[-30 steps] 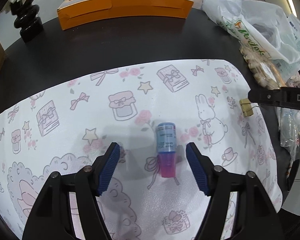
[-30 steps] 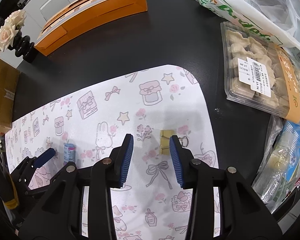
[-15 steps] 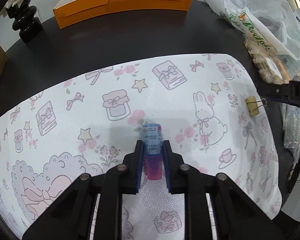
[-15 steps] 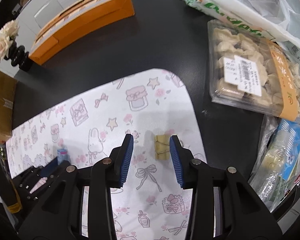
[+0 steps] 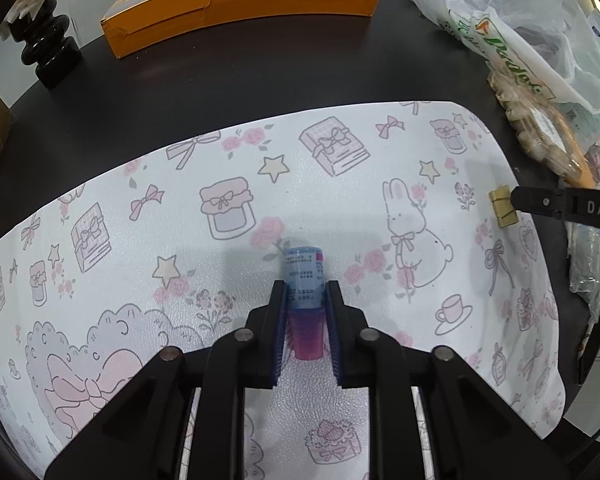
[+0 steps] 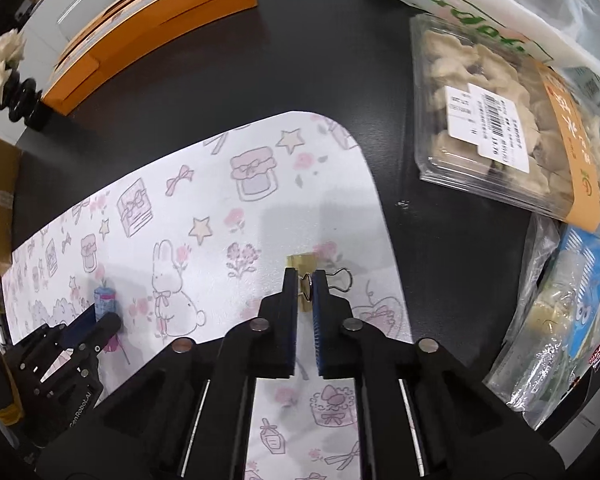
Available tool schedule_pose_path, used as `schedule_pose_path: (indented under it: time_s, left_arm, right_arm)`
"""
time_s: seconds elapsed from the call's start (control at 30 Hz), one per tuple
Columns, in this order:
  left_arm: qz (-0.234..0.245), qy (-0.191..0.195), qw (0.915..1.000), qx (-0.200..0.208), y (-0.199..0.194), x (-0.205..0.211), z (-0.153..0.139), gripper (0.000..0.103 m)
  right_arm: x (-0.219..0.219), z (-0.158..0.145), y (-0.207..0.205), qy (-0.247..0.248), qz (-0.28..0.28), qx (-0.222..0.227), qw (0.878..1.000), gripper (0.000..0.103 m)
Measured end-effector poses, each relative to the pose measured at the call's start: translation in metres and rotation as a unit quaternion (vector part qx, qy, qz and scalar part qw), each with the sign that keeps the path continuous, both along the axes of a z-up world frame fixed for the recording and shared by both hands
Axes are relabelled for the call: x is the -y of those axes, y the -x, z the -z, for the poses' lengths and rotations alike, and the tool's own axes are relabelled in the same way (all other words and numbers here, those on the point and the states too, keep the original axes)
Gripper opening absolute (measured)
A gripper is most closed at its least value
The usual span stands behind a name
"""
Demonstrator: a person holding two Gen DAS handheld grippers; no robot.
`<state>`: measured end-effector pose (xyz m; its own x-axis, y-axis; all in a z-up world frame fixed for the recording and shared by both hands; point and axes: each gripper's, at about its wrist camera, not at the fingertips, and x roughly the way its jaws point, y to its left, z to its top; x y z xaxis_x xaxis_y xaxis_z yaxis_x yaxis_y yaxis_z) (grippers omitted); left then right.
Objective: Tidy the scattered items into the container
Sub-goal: 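Close the left tool on the pink-blue bottle while the right tool grasps the gold binder clip, then lift the bottle and binder clip and carry both tools over the box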
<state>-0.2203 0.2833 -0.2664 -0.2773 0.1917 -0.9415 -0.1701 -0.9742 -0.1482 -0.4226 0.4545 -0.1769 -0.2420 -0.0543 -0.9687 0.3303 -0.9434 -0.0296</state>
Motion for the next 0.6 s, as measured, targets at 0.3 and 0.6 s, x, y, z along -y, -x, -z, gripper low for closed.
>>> schedule_pose_path:
  time_s: [0.3,0.6]
  left_arm:
    - [-0.004,-0.003,1.0000,-0.003,-0.002,0.006,-0.008,0.018]
    - [-0.021,-0.008,0.9996,-0.019,-0.001,0.032,-0.030,0.018]
  right_arm:
    - [0.010,-0.021,-0.015,-0.006,-0.042,-0.009,0.999,0.001]
    - [0.052,-0.029,-0.038,0.012,-0.053,-0.016,0.998,0.001]
